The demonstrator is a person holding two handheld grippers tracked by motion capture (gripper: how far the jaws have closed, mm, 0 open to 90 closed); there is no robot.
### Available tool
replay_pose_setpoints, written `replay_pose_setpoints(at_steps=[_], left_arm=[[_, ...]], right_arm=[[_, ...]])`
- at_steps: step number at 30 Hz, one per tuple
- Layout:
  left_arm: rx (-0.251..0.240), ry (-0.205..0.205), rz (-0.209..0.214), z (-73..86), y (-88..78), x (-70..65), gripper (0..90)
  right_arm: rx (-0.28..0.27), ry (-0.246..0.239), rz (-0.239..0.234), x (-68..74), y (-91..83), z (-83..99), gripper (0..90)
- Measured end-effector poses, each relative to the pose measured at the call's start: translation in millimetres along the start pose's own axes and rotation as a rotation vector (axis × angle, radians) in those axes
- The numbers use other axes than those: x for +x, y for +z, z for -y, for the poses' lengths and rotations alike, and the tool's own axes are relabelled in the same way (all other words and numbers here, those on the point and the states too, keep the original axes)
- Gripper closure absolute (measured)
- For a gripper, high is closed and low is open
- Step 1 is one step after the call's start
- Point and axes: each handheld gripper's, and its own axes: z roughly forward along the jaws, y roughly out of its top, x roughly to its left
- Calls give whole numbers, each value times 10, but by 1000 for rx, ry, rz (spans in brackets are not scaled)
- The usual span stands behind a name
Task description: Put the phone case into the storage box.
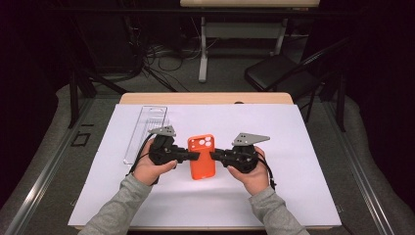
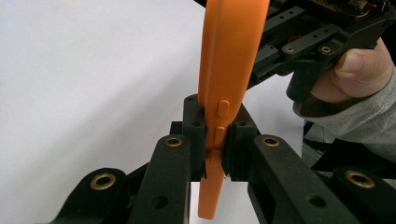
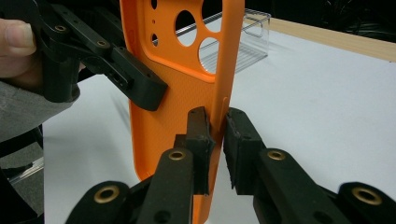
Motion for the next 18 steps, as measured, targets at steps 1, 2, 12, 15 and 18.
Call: replay_pose_setpoints(at_steps=[1, 2, 12, 15, 18], left_arm=[[-1, 0, 0, 1, 0, 1, 817], [0, 1, 2, 1, -1, 1, 817], [2, 8, 3, 0, -2, 0, 816], [1, 7, 5, 0, 1, -2, 815], [2, 6, 5, 1, 5, -3, 813]], right_arm=[[-2, 0, -2, -3, 0, 0, 814], [-3, 0, -3, -4, -1, 1, 816], [-5, 2, -11, -17, -7, 1, 825], [-7, 5, -14, -20, -13, 2, 827], [-6, 10, -13, -22, -19, 3, 830]])
